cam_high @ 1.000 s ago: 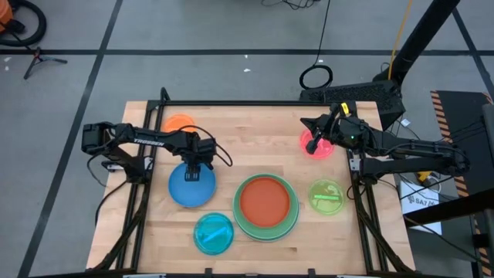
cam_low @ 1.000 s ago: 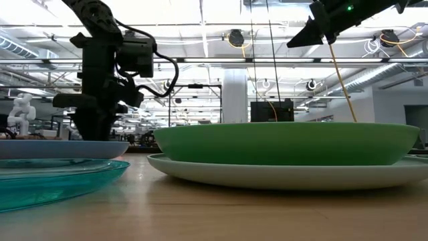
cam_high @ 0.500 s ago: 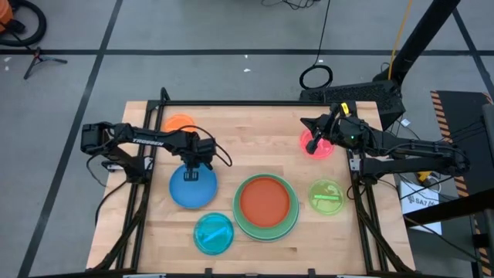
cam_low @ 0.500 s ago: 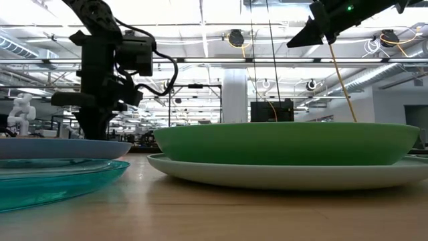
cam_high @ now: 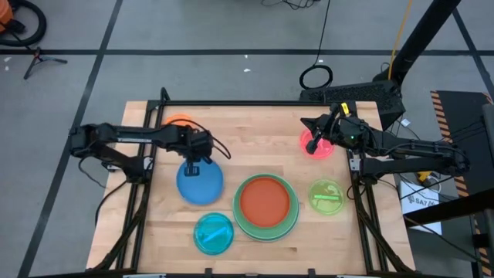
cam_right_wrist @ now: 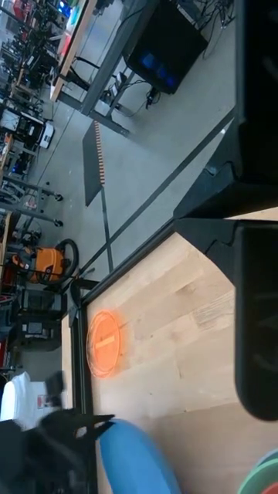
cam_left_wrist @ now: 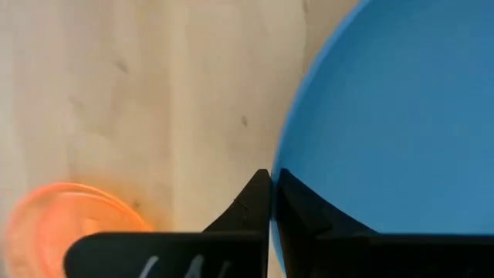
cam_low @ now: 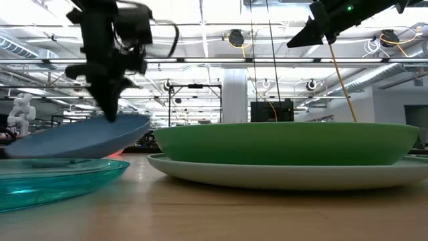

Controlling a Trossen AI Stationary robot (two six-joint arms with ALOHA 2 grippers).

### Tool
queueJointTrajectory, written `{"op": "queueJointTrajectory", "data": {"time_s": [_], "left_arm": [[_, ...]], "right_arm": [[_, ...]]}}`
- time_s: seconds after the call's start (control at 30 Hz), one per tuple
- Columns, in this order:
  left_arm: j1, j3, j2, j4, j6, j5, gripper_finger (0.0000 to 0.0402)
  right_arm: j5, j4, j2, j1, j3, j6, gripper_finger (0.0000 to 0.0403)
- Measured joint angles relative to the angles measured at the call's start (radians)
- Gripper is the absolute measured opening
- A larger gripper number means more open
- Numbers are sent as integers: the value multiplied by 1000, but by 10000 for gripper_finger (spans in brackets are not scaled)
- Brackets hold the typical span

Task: Stack plastic plates
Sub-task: Stack the blue plate on the dark orange plate

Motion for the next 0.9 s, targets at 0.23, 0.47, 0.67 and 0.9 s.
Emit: {"op": "queueJointTrajectory", "data": {"time_s": [0.23,0.47,0.67,0.9], "left_arm": [[-1,126,-105,-17,-51,-8,9],[-5,312,-111,-18,-161,-11,9],[-13,357,-75,113,-383,-15,9],[-78,351,23,176,-549,-14,9]], "right_arm": [[1,2,0,0,0,0,0],[1,3,0,0,0,0,0],[2,0,0,0,0,0,0],[2,-4,0,0,0,0,0]]}}
